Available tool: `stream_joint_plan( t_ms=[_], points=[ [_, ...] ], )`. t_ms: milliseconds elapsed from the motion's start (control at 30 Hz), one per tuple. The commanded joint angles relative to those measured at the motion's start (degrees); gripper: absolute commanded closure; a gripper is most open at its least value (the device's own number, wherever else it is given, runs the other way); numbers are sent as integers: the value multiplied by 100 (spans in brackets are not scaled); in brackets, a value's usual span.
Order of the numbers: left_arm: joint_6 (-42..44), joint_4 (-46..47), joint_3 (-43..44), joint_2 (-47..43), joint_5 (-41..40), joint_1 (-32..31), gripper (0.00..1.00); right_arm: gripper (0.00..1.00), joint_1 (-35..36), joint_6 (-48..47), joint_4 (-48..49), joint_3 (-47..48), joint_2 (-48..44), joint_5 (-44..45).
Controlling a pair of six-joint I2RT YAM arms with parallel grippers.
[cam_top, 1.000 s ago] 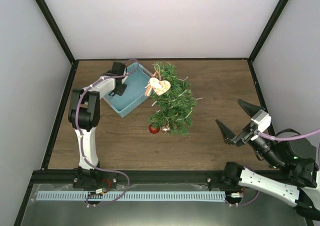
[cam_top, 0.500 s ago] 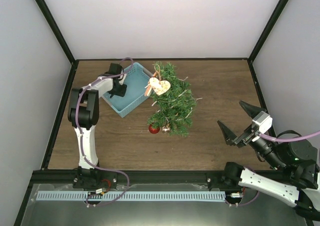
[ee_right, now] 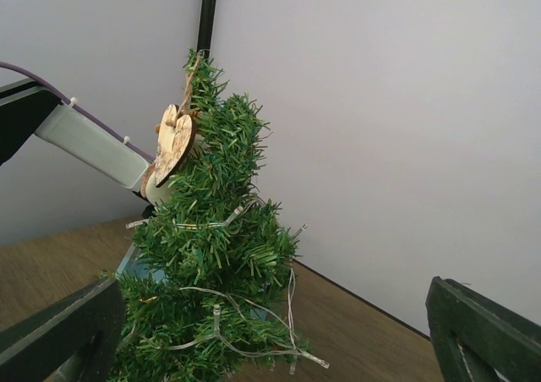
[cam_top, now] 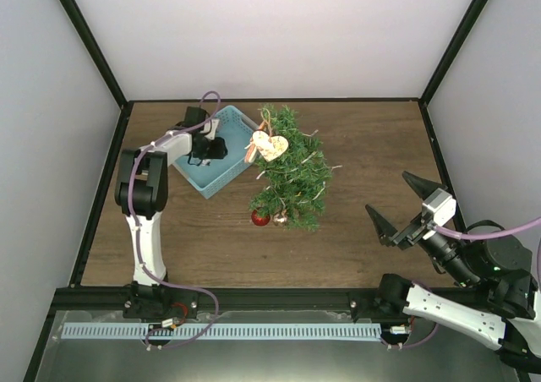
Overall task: Decorate the small christmas tree
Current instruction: Pick up the decoration item from the storage box.
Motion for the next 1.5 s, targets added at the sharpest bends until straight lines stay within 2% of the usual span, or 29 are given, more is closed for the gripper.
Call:
stream_joint_plan(
  t_ms=[0,67,167,300,367,633,700,833,1167,1467],
  points=[
    [-34,125,16,-317,105,-52,51,0,-29,-28,89,-11,-1,61],
    [447,-110,48,-555,-292,-52,46,0,-29,-28,91,-11,0,57],
    [1188,-704,94,-664,-909,-7,32,0,-34,-73,86,-3,6,68],
    [1757,-1423,205,-394,-1295,102,29,0,-29,-170,140,-19,18,94],
    [1903,-1650,288,-216,-1216,128,29,0,-29,-222,198,-60,22,89],
    [2104,-1757,439,330,-1065,142,23,0,-29,-178,94,-12,57,97],
    [2061,-1822,495,483,-1105,142,24,0,-29,-203,97,3,46,130],
    [1835,-1553,268,520,-1093,126,37,0,-34,-252,131,-20,27,157],
    [1846,-1429,52,541,-1327,50,54,0,-34,-387,227,-184,-25,192],
    [1826,-1428,153,341,-1474,36,56,0,-35,-347,174,-168,-97,242]
  ],
)
